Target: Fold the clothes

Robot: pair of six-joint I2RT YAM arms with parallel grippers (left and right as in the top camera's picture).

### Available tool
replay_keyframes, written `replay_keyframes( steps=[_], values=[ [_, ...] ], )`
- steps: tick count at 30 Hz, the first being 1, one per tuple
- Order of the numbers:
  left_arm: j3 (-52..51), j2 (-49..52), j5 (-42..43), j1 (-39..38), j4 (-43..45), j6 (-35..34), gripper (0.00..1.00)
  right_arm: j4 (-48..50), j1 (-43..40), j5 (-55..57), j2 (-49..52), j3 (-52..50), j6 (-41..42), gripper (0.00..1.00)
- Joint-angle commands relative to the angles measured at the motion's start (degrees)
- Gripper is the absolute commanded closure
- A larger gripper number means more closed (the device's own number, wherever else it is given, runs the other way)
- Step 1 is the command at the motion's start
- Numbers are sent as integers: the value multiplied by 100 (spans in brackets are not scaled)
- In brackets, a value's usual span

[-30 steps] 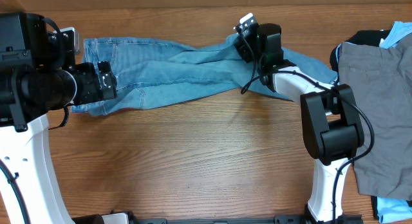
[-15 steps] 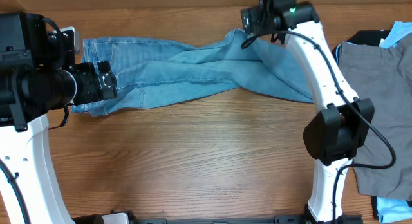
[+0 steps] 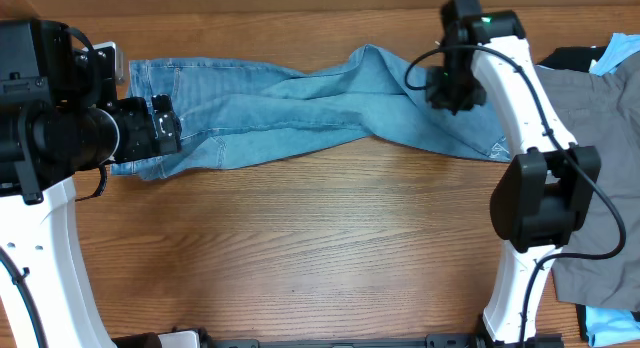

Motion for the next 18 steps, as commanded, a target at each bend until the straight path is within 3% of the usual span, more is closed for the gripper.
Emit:
replay_keyframes(
  steps=[1, 4, 8, 10, 13, 15, 18],
  values=[
    [-9, 22, -35, -22, 7, -83, 0, 59, -245, -17, -87, -529, 850, 71],
    [-9, 22, -35, -22, 7, -83, 0, 385, -533, -232, -87, -999, 1606, 65],
    [-9, 22, -35, -22, 7, -83, 0, 785, -767, -267, -87, -1237, 1648, 59],
    [-9, 22, -35, -22, 7, -83, 0, 905, -839, -208, -87, -1244, 1189, 55],
    [-9, 22, -35, -22, 7, -83, 0, 975, -868, -208, -87, -1244, -168, 28],
    [-9, 22, -35, -22, 7, -83, 0, 966, -868, -210, -87, -1244, -903, 19],
    [-9, 22, -35, -22, 7, -83, 0, 927, -852, -264, -87, -1244, -1982, 19]
  ],
)
